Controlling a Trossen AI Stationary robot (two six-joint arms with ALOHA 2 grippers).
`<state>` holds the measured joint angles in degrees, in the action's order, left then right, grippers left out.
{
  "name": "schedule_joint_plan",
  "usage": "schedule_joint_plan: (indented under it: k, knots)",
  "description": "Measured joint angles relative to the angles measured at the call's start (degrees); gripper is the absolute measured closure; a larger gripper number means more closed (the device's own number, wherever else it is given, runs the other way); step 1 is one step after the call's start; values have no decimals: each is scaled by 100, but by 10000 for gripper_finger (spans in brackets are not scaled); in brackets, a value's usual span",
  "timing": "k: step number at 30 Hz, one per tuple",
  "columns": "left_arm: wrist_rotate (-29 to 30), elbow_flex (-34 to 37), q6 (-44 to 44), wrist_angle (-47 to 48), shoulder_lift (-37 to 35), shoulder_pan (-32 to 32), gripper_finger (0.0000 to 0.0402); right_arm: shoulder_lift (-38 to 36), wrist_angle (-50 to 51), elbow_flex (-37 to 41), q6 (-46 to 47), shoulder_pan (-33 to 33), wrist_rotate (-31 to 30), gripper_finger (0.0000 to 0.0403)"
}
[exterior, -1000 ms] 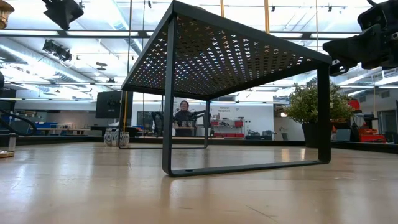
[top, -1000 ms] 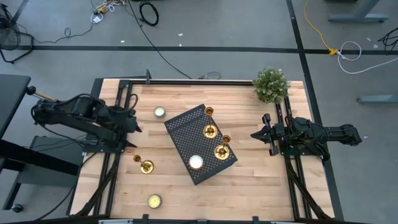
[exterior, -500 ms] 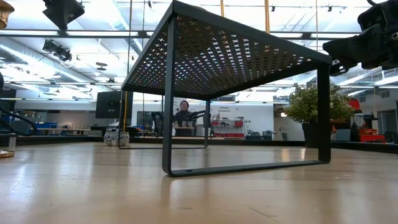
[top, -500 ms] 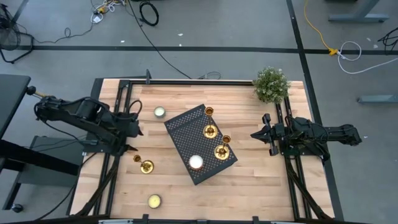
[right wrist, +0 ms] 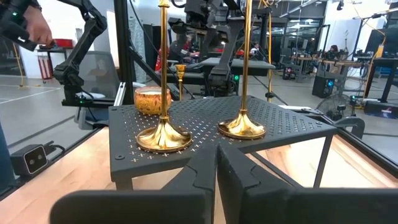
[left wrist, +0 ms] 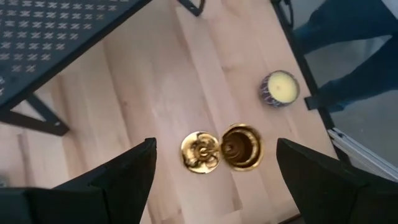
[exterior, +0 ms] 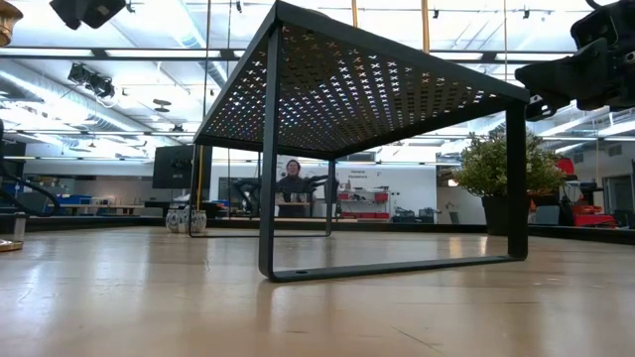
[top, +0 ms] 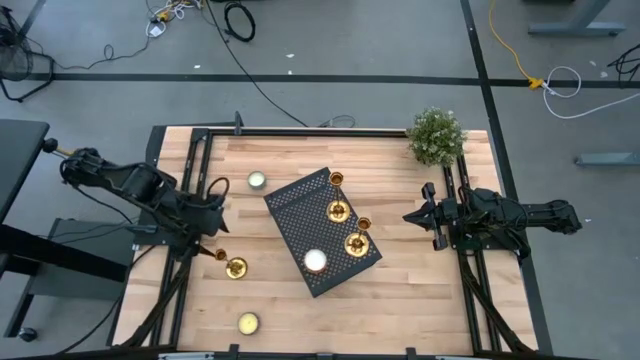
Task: Pick & Place candle stick holders
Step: Put the gold candle holder on the shelf aligned with the other candle holders
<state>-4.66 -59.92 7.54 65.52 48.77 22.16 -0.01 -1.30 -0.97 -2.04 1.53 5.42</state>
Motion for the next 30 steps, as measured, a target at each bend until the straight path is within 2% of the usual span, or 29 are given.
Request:
schedule_joint_plan:
  k: [14,21,30]
  knots:
    - [114,0,237,-210,804,905,67,0,2,0,0,-1,1,385]
    - [612,0,425,-206,891,998,67,0,1,0,1,1,0,385]
    - [638,0,391,-173,1142,996,67,0,1,0,0,0,-1,385]
